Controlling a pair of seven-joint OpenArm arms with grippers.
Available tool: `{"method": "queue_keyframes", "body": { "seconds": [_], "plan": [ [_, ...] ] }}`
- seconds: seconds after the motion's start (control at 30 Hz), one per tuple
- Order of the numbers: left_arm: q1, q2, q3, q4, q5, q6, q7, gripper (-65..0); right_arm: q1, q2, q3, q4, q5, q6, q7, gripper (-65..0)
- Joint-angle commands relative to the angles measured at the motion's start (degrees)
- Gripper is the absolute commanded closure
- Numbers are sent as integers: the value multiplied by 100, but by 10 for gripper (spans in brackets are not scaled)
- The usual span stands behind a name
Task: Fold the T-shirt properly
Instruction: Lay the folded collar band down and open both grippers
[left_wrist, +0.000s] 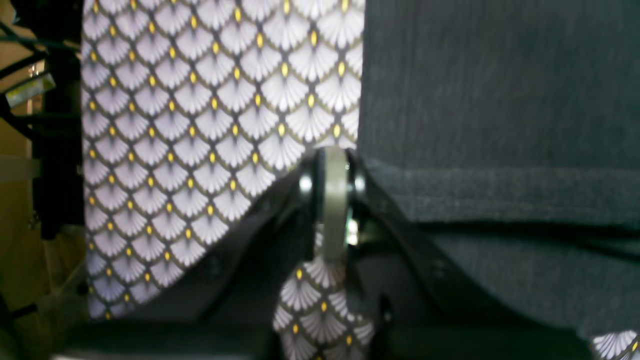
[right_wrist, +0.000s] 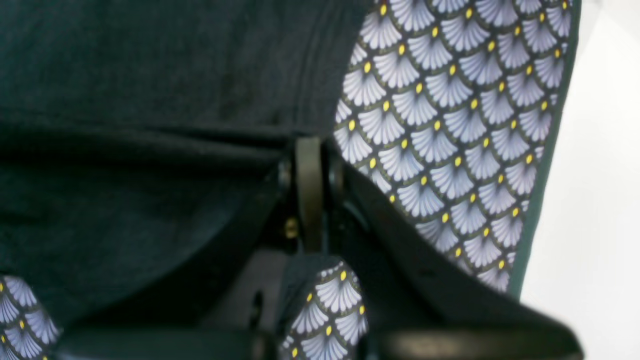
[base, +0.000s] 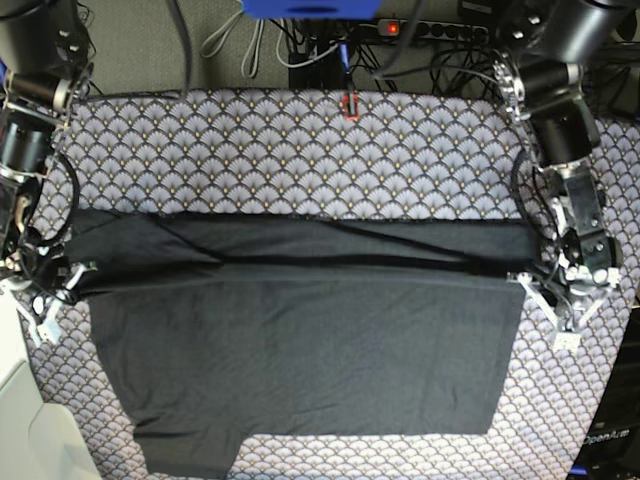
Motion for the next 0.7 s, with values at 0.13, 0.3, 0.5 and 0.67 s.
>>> {"method": "queue_keyframes", "body": {
  "seconds": [0.13,0.3,0.5,0.67],
  "plan": [
    [-312,-67,-15,96,21,36,-87,-5,151,111,31,98,35,-23,123,0],
    [-356,-67,-15,88,30,36,-87,-5,151,102,31,98,35,-23,132,0],
    [-356,-67,-15,88,30,36,-87,-5,142,102,-294,98,35,-23,132,0],
    [-329,-67,-15,88,30,36,-87,-5,142,102,-321,98,35,-23,132,0]
  ]
}}
